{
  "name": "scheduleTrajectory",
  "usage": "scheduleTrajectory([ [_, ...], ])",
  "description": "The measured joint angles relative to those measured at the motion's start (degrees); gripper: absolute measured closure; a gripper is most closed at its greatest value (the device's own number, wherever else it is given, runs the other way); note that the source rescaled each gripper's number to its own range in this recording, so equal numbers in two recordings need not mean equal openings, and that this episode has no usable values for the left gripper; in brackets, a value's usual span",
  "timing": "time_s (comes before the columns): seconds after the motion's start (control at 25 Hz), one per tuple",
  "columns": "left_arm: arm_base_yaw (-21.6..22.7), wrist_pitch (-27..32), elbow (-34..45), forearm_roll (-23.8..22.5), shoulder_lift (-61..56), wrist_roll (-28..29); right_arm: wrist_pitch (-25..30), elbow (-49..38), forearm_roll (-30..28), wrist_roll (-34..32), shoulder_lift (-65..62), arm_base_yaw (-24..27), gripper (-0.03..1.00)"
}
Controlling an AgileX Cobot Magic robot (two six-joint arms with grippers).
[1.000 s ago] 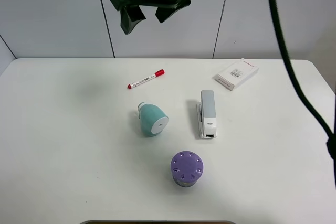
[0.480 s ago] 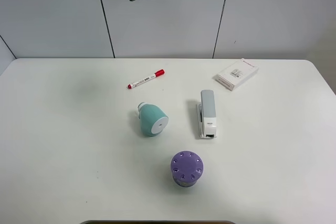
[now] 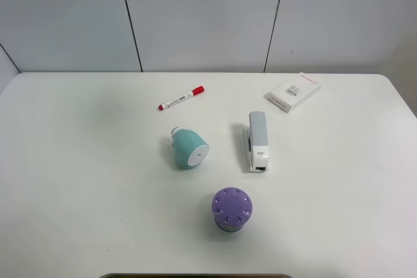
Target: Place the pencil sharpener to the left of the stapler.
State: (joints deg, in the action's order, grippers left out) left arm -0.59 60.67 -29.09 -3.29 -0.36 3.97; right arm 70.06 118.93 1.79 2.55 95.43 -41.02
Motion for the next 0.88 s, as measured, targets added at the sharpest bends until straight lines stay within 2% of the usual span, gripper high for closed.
scheduleTrajectory([
  [0.12,0.0,0.0,0.0,0.0,0.0,0.0,0.0,-6.1,-2.2,-0.1,-4.1,0.0,0.35],
  [0.44,0.0,0.0,0.0,0.0,0.0,0.0,0.1,-28.9,-8.7,-2.9,-17.5,0.0,0.35],
  [0.72,0.0,0.0,0.0,0.0,0.0,0.0,0.0,-43.4,-11.3,-6.1,-28.9,0.0,0.35],
  [0.88,0.0,0.0,0.0,0.0,0.0,0.0,0.0,-48.9,-11.2,-8.4,-35.6,3.6,0.35],
])
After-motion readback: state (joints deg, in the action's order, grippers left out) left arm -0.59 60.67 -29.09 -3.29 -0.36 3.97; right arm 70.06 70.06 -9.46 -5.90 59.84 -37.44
